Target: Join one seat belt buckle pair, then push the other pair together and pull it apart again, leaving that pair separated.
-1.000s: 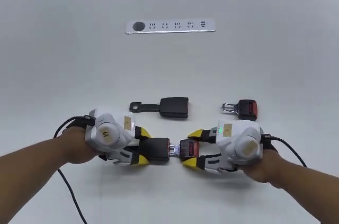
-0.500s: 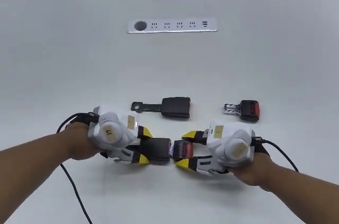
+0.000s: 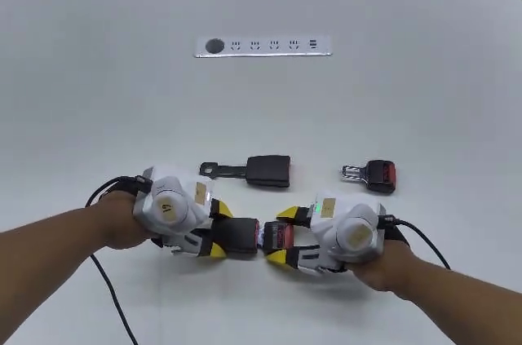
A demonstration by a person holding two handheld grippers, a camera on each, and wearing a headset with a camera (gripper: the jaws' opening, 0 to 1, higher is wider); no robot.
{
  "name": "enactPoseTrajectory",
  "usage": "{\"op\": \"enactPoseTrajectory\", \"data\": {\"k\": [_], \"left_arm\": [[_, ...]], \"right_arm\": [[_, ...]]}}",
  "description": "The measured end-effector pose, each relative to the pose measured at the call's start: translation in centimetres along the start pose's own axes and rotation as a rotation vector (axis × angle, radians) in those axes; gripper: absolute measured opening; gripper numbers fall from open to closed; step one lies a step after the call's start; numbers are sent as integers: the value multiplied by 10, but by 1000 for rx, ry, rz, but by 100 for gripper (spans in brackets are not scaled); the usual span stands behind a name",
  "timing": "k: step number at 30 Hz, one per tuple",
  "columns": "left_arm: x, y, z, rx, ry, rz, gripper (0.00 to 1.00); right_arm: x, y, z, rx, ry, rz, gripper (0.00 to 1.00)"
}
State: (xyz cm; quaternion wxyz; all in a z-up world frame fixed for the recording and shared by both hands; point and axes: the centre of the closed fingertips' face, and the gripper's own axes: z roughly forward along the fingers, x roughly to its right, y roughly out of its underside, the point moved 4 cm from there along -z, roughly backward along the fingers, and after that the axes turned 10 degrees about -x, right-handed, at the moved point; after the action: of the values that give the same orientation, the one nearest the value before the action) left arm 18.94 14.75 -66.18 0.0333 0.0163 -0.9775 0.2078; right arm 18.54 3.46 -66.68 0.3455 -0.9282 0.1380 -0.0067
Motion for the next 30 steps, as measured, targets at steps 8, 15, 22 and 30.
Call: {"op": "enactPoseTrajectory", "data": {"k": [8,15,22,30], "left_arm": [[-1,1,-1,-2,-4,4,32],[-4,4,-2,32,-1,7,32],[-1,2,-1,79,19,17,32],[-1,4,-3,124,37,11,31]], "right_arm": [[-2,-1,1,-14,-13,-21,34],[-2,-1,-1,11,-31,-22,33],[0,2,1,55,-44,-27,33],[-3,1,-4,95,-61,-29,32]]}}
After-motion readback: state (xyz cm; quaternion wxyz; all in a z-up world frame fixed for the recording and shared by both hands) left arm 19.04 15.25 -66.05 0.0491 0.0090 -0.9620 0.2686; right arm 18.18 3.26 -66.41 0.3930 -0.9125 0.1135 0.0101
